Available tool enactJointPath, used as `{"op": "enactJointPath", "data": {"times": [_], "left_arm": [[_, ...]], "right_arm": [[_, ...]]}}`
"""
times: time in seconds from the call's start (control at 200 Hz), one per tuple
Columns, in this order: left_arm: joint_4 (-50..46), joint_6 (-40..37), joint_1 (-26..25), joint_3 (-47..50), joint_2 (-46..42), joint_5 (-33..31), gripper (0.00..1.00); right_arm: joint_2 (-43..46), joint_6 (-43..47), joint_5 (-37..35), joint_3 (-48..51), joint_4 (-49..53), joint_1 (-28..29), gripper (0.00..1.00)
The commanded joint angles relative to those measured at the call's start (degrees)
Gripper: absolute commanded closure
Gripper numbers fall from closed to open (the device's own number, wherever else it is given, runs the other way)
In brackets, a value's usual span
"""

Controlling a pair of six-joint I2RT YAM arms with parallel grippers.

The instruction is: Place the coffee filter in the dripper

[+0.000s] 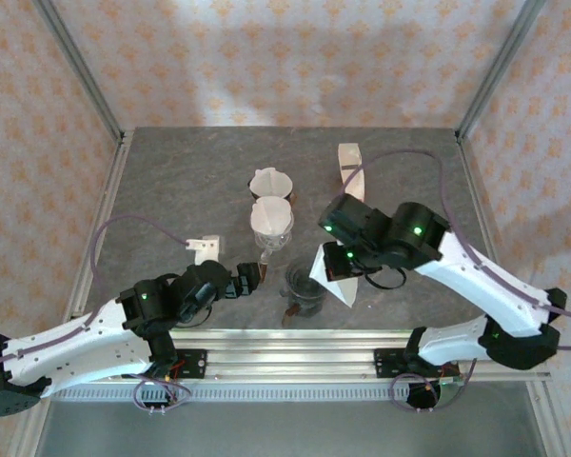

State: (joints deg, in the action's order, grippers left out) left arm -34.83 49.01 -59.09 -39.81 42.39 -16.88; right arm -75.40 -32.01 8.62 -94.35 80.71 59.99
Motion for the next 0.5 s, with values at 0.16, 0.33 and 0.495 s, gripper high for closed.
{"op": "enactJointPath", "data": {"times": [0.16,0.33,0.495], "left_arm": [[1.95,0.11,0.60,-0.85,-0.82,0.66,0.01],[2.22,-0.12,0.60,-0.62,-0.91,1.12,0.01],[1.87,-0.06,0.57,-0.54,-1.34,1.59,0.01]], "right_arm": [[-9.55,3.01,-0.70,-7.19,5.69,0.39,1.00],[-14.52,5.00,0.51,-9.42,3.31,0.37,1.00],[-18.11,6.60,1.06,-9.54,1.35,0.20,1.00]]}}
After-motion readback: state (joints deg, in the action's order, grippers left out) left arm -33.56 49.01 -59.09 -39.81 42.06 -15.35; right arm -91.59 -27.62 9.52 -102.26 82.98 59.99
